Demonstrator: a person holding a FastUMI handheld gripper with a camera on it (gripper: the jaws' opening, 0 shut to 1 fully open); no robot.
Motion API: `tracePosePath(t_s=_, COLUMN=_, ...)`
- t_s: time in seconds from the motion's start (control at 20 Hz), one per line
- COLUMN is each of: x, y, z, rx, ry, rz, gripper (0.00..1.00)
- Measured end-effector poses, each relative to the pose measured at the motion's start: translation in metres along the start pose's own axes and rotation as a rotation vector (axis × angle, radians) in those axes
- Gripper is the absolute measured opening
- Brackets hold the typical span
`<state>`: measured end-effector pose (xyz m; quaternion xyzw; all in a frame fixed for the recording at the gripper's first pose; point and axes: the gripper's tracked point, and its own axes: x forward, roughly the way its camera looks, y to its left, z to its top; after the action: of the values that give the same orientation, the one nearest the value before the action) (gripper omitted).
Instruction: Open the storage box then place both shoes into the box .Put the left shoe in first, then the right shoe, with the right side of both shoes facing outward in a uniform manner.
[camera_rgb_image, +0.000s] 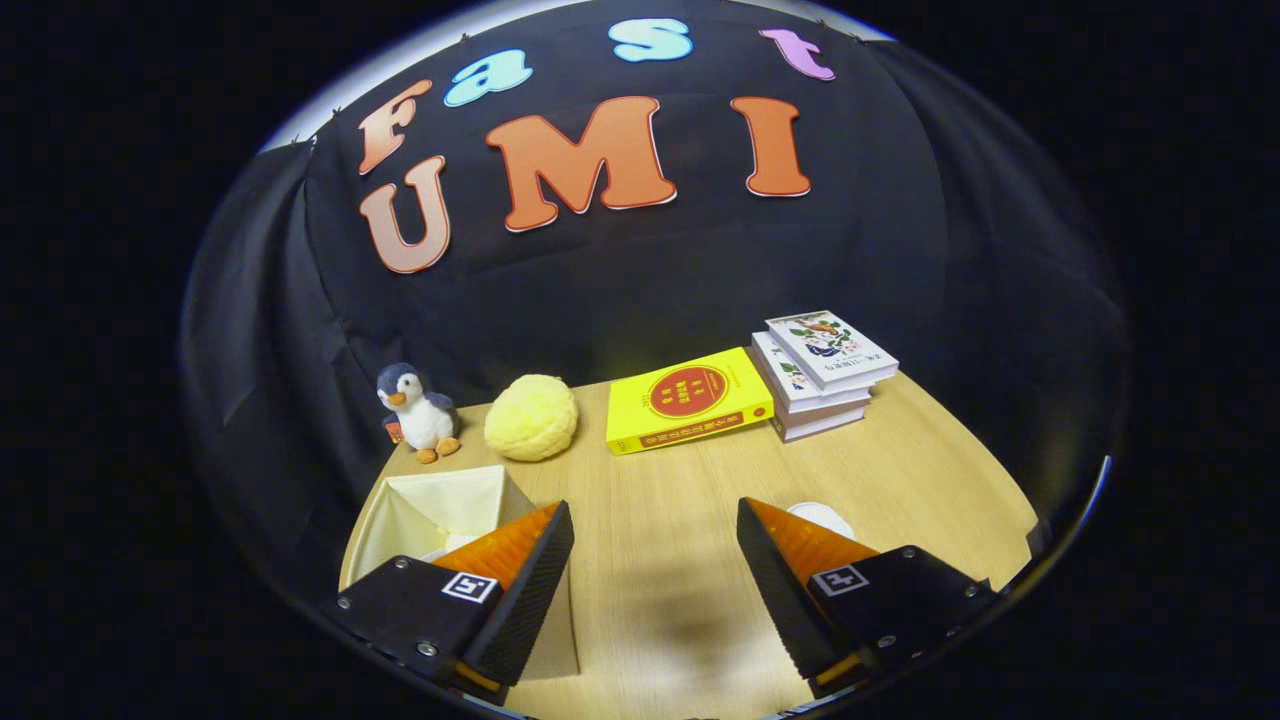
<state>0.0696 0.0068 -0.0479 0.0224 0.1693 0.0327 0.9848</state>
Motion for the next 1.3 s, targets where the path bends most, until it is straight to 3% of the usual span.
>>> tracePosePath(t_s=0.25, x=0.005, y=-0.071, z=-0.013, rx=-0.031, ry=0.034, rz=-0.027, gripper=0.98)
tracePosePath(t_s=0.65, x=0.015, y=-0.165, z=-0.069, rx=-0.091, ry=0.144, rz=-0.084, gripper=0.99)
tracePosePath(t_s=1.1, x=0.023, y=-0.196, z=-0.144, rx=-0.236, ry=0.31, rz=-0.058, gripper=0.98)
tracePosePath(t_s=1.3, x=0.036, y=-0.199, z=-0.163, rx=-0.252, ry=0.368, rz=-0.05, gripper=0.88)
